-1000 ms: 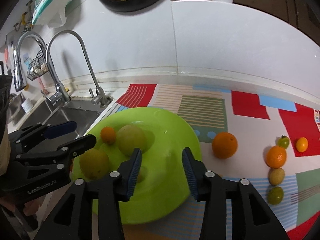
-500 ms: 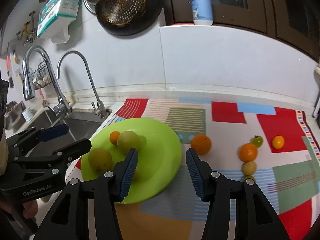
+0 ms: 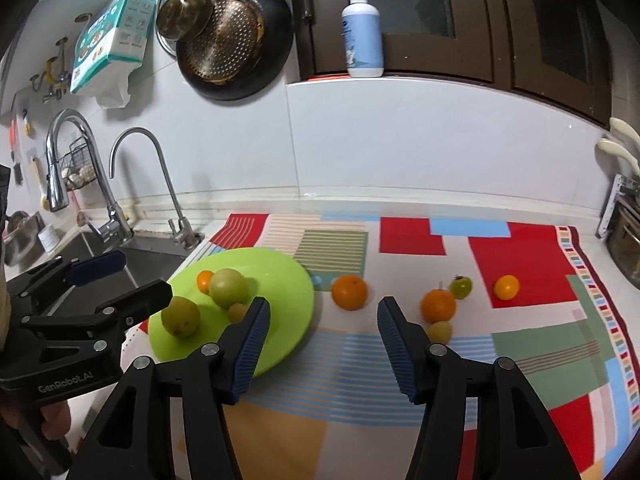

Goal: Organize fruits
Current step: 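Withdraw both open tools from the plate toward the remaining oranges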

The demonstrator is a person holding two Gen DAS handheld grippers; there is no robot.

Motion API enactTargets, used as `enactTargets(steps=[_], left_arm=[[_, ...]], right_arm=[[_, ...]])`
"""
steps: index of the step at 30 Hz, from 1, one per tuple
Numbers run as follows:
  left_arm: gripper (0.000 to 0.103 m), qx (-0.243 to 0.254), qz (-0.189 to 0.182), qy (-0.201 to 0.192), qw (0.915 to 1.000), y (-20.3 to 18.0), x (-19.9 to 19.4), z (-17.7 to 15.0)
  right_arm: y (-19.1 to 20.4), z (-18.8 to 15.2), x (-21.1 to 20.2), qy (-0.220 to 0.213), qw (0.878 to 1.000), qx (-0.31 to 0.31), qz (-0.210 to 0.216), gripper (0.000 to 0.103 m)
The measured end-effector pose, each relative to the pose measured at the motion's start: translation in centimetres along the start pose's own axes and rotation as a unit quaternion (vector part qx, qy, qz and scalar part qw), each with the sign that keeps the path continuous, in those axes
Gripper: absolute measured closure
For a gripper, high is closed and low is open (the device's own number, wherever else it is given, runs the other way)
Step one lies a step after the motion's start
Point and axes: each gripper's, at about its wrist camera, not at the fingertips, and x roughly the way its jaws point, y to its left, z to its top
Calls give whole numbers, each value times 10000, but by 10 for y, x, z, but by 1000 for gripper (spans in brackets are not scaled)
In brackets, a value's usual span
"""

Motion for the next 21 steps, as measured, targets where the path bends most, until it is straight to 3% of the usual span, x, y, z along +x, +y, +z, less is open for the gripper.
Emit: enactTargets(steps=[21], left_arm=[[23,96,4,-140,9999,-71,25,23]], right_arm=[[-80,9,-10,-74,9999,-84,-85,46]])
